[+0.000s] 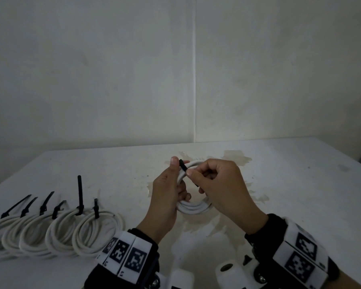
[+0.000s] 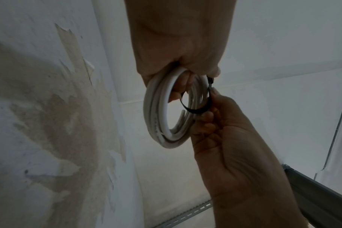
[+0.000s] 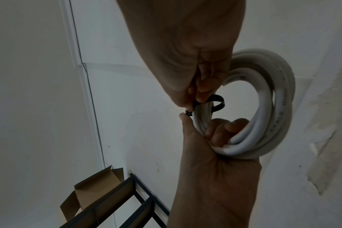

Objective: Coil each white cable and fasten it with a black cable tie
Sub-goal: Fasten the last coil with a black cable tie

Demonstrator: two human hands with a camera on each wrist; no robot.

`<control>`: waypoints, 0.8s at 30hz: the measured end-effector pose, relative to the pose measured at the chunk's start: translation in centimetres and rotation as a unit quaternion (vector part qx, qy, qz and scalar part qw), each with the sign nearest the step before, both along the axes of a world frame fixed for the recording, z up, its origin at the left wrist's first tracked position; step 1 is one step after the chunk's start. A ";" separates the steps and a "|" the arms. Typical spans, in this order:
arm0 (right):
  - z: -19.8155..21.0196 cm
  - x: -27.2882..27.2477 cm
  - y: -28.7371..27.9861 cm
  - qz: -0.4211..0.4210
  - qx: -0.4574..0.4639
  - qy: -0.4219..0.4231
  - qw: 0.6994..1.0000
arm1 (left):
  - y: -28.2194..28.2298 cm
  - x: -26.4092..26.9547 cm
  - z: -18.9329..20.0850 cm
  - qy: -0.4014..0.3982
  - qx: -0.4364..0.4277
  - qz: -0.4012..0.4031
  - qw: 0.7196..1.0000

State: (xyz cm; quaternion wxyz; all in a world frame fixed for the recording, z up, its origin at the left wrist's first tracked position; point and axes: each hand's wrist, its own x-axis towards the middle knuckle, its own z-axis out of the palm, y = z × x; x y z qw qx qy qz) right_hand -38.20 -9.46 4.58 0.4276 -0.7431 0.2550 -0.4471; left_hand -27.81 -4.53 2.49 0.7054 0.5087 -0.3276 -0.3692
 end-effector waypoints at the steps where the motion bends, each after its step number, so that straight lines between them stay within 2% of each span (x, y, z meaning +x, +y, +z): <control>1: 0.0 0.0 0.0 -0.001 0.001 0.001 1.000 | 0.0 0.0 0.0 0.002 0.000 0.002 1.000; 9: 0.0 0.5 0.5 -0.020 0.005 -0.018 1.000 | -0.1 0.0 -0.2 -0.026 -0.011 0.006 1.000; 13: -0.3 0.9 1.1 -0.019 0.007 -0.055 0.998 | 0.1 0.2 -0.1 -0.036 -0.025 0.010 0.999; 18: -1.2 0.7 1.7 -0.019 -0.022 -0.037 0.999 | 0.1 0.9 0.2 0.000 -0.052 0.039 0.998; 21: -1.1 0.6 1.7 -0.022 -0.009 -0.075 0.997 | 0.0 0.6 0.2 0.010 -0.051 0.034 0.998; 24: -1.0 0.8 1.7 -0.036 0.026 -0.116 0.992 | -0.2 0.2 -0.1 -0.024 -0.047 0.018 0.998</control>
